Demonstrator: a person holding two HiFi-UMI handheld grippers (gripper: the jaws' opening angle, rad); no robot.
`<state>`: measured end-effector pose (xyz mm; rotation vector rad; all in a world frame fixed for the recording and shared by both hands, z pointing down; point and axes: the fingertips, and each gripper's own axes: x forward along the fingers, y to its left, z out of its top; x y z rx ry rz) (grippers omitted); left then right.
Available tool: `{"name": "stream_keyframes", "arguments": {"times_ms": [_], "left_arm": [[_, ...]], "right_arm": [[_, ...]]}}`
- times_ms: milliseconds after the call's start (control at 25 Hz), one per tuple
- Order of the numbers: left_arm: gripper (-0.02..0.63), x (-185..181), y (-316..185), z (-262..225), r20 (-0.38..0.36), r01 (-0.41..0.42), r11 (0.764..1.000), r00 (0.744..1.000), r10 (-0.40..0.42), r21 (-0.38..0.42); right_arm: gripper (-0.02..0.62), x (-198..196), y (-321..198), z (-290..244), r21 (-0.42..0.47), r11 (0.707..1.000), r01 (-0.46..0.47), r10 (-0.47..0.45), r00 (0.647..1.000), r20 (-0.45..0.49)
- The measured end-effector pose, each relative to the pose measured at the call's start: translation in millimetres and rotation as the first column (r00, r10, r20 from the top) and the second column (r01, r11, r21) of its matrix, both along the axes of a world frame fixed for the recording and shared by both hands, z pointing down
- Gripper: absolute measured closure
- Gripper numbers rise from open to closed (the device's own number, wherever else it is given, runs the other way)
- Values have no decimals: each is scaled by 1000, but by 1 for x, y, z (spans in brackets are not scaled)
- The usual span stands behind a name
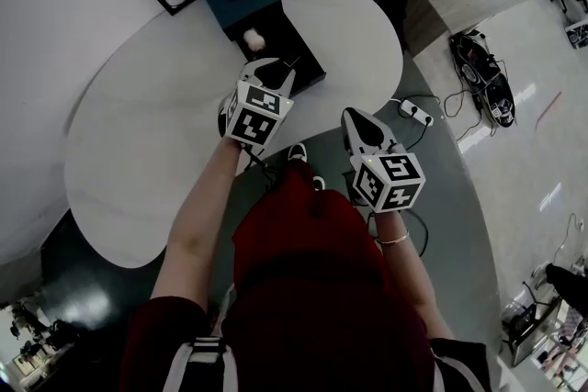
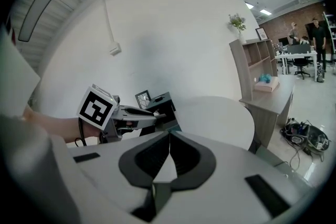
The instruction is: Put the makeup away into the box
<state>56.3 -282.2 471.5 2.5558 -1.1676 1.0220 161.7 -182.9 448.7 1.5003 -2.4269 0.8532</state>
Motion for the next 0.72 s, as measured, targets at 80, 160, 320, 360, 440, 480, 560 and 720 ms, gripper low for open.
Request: {"name": "stream_keyframes", "arguments": {"times_ms": [80,160,320,360,440,480,560,720], "left_arm": [[496,2,-5,2,8,-13,1000,1000,13,-3],[495,3,-9,4,17,-25,1000,1000,25,-2],[496,1,-11,9,32,-43,999,999,43,-2],[495,1,-12,10,31,-47,999,998,47,-4],[495,0,-15,11,32,-55,998,998,55,-9],[495,-1,-16,12,35,-60,998,998,60,-11],[495,-1,-17,15,43,-70,997,997,71,-24],[495,-2,-16,22,53,-78,994,995,82,-78]], "right_arm": [[580,1,-5,2,-11,1000,-2,2,1000,-1],[580,0,-11,4,-17,1000,-2,1,1000,-5],[580,-6,-21,10,-31,999,7,-8,1000,-15],[580,-8,-23,10,-34,999,11,-11,1000,-18],[580,-11,-28,13,-38,999,17,-18,1000,-22],[580,-13,-30,14,-40,999,19,-19,1000,-23],[580,-16,-32,17,-45,999,20,-21,999,-25],[580,-18,-35,20,-54,998,14,-16,999,-29]]}}
